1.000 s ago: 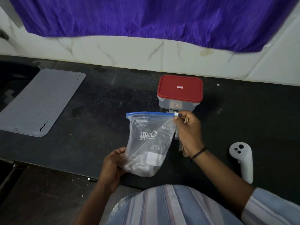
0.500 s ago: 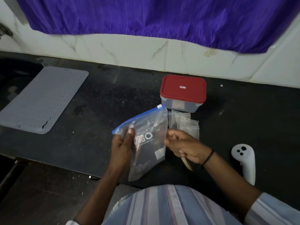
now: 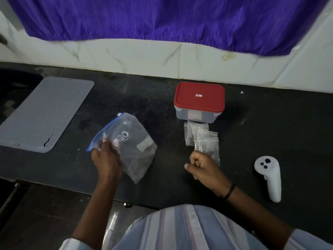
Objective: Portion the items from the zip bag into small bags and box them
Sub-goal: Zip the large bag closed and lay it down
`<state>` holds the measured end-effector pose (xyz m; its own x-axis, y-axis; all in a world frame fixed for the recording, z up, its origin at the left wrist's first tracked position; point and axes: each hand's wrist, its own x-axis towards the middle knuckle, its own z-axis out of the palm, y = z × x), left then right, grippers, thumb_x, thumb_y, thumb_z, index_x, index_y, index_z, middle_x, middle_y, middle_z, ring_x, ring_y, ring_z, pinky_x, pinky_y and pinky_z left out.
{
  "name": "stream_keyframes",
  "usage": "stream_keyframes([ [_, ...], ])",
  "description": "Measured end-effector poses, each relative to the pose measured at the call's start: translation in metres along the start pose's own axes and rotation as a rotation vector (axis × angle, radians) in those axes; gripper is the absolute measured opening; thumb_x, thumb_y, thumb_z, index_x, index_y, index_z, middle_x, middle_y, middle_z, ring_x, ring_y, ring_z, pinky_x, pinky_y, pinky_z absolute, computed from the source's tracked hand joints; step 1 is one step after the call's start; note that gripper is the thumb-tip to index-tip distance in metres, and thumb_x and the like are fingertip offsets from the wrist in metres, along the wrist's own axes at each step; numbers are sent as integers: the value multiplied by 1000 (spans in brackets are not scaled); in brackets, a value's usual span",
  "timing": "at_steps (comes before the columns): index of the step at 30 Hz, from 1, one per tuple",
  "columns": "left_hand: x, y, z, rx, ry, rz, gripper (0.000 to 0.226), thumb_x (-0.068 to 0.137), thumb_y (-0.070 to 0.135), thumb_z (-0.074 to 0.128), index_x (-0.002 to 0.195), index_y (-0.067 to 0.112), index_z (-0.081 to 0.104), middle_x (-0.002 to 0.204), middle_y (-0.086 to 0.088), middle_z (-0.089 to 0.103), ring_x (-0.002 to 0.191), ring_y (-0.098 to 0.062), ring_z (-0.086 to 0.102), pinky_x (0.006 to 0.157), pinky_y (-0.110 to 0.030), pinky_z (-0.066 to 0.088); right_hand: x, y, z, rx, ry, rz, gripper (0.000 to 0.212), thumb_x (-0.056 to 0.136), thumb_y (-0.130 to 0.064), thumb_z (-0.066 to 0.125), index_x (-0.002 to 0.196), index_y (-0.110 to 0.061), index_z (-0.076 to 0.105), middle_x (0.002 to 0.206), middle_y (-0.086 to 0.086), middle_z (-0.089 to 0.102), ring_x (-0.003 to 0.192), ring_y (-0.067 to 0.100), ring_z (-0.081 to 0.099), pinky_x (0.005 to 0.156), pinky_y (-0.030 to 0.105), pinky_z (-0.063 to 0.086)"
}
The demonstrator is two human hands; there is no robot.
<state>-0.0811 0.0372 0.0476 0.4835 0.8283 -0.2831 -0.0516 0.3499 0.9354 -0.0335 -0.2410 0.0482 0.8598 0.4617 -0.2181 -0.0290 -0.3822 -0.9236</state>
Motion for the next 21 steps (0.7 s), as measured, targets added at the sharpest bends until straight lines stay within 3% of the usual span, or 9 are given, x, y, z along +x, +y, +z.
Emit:
stream_keyframes([
  [3,-12,6,-1,67,-167,-37,22,99,25,58,81,19,69,83,-12,67,75,-27,63,73,-42,55,-3,5,2,-49,-67,27,19,85,-24,71,87,-12,57,74,1,64,67,6,60,68,25,48],
  [6,-34,14,10,63,-306,-105,20,101,28,55,101,13,68,93,-13,73,81,-26,70,76,-45,58,5,3,11,-44,-61,62,43,81,-39,74,116,-21,59,107,-7,68,101,-2,61,90,16,43],
  [8,-43,15,16,31,-395,-189,38,103,37,48,117,5,62,103,-18,73,87,-28,72,76,-44,61,12,-5,16,6,-108,77,62,77,-51,73,130,-24,53,121,-8,64,115,0,57,98,20,42],
  [9,-45,14,17,16,-448,-253,51,102,46,43,123,3,61,111,-20,71,94,-31,72,79,-45,61,14,-8,18,76,-150,86,60,79,-49,72,130,-23,54,122,-6,66,116,4,59,99,24,44],
  [11,-47,13,18,-13,-528,-410,74,93,66,37,130,6,60,121,-21,68,109,-35,68,91,-51,56,14,-13,20,209,-214,84,32,89,-29,69,118,-16,64,110,2,71,104,15,66,91,31,53],
  [13,-44,13,17,-48,-497,-480,72,92,67,40,123,9,65,115,-20,71,104,-34,70,90,-50,55,13,-13,20,85,-192,42,11,93,-24,63,96,-14,67,86,3,69,79,15,66,74,34,54],
  [15,-30,8,16,-60,-376,-381,48,99,46,48,107,3,68,101,-21,73,88,-33,72,77,-43,58,10,-8,20,-159,-182,3,24,92,-36,59,84,-14,56,72,2,59,63,15,55,64,40,48],
  [17,-17,3,14,11,-282,-276,29,99,29,55,93,3,66,90,-18,69,75,-29,69,72,-37,56,5,-2,21,-312,-189,-12,29,94,-38,55,78,-17,43,67,-5,48,58,8,45,60,36,41],
  [21,-14,-11,18,160,-242,-238,27,100,25,57,80,7,61,75,-13,65,58,-19,62,54,-24,54,-3,0,27,-506,-116,-36,29,96,-39,49,77,-23,35,70,-5,51,65,16,54,62,38,42],
])
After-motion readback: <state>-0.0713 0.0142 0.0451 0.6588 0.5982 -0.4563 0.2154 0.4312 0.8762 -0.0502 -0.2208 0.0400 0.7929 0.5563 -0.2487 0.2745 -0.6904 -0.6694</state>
